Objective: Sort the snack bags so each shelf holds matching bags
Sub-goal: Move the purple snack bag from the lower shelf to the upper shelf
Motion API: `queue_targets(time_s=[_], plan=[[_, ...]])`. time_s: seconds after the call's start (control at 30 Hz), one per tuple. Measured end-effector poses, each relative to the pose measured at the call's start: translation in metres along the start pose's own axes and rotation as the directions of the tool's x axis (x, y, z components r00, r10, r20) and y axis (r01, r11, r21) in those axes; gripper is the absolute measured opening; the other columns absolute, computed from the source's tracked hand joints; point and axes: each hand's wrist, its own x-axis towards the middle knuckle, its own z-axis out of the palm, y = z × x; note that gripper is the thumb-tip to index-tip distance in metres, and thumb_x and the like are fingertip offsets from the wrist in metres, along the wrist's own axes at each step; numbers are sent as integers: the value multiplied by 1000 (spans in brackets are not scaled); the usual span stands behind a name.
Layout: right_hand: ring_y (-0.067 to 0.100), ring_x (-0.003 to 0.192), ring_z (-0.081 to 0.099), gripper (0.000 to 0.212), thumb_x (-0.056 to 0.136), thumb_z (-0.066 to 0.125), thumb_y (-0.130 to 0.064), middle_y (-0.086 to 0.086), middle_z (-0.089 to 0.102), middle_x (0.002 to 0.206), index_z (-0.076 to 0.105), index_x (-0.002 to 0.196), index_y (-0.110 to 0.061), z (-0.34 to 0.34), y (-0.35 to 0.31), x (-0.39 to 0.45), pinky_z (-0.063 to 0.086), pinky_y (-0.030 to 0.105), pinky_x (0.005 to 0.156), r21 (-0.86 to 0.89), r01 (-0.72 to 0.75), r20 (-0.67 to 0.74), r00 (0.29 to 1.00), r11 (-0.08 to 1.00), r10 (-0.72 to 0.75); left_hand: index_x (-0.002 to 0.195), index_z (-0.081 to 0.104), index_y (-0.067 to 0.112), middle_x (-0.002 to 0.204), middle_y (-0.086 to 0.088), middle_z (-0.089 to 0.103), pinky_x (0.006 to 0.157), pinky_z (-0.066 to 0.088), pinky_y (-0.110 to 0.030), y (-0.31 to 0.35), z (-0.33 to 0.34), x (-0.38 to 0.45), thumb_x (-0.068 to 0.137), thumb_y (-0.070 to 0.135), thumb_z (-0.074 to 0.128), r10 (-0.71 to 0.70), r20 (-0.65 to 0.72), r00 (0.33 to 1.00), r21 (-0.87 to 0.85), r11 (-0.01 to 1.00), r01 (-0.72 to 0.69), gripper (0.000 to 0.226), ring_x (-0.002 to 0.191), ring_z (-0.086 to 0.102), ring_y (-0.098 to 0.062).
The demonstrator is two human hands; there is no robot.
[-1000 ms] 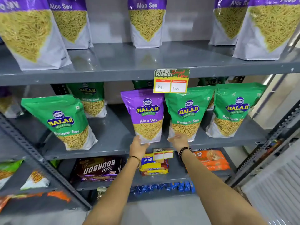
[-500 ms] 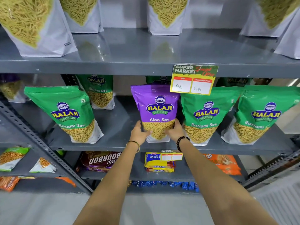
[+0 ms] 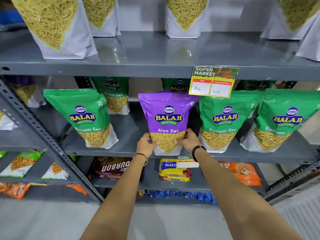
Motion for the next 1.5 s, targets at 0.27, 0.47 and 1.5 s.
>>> queue_targets(time_s=[0.27, 0.47, 1.5], plan=[[23, 89, 56, 42, 64, 77, -5, 9, 60, 93, 46, 91, -11, 18, 8, -51, 51, 42, 82, 6, 107, -28, 994, 994, -107, 111, 49, -8, 108, -19, 60, 59, 49, -7, -16, -36, -45, 77, -3, 64, 52, 0, 999, -33, 998, -52, 37, 84, 55, -19], [16, 74, 53, 39, 62, 76, 2, 3, 57, 80, 48, 74, -22, 13, -19, -87, 48, 25, 64, 125, 234, -26, 972, 964, -233, 97, 50, 11, 92, -12, 59, 70, 50, -20, -6, -67, -70, 73, 1, 70, 178, -28, 984, -144, 973, -180, 33, 91, 58, -27], [21, 95, 58, 39, 81, 56, 9, 14, 61, 111, 55, 119, 5, -106, -257, -106, 53, 23, 83, 298, 736, -415, 673, 608, -612, 90, 56, 18, 77, -2, 62, 88, 49, -41, 279, -82, -27, 77, 15, 68, 632, -156, 759, -190, 734, -651, 18, 85, 59, -23]])
